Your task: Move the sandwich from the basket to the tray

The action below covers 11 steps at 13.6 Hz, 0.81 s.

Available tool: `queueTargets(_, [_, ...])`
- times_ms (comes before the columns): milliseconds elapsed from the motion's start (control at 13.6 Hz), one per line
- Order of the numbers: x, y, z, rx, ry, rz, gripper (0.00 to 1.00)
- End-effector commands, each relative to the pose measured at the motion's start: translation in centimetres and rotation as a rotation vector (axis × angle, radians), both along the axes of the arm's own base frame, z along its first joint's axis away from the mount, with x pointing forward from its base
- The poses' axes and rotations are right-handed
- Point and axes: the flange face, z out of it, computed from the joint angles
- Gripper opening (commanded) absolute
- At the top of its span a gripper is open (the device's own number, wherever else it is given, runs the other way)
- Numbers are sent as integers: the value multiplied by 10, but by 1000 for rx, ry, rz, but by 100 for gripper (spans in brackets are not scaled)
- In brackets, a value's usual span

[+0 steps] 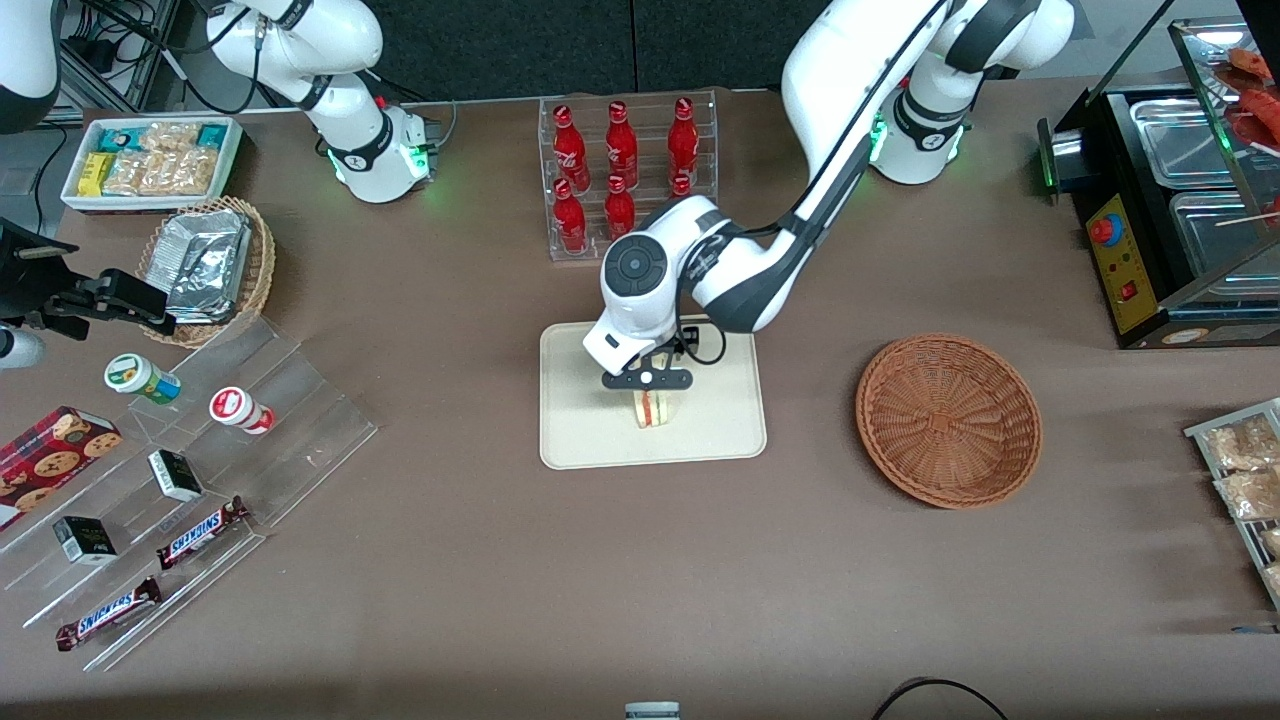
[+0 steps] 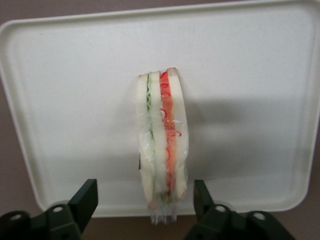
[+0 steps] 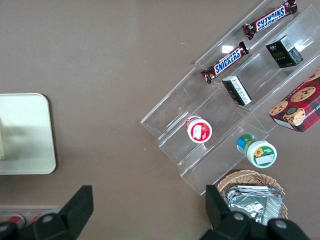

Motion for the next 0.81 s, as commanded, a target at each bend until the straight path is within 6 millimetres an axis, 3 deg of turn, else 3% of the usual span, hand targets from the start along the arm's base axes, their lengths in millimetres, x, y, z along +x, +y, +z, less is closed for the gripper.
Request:
queueTargets(0, [8,20,54,-24,2,52,100])
queueTargets(147, [12,42,97,-9,5,79,100])
queueTargets(368, [24,101,168,5,34,144,99])
queueTargets(515, [27,133,198,25,44,179,100])
queueTargets(735, [47,209,236,11,80,124,100])
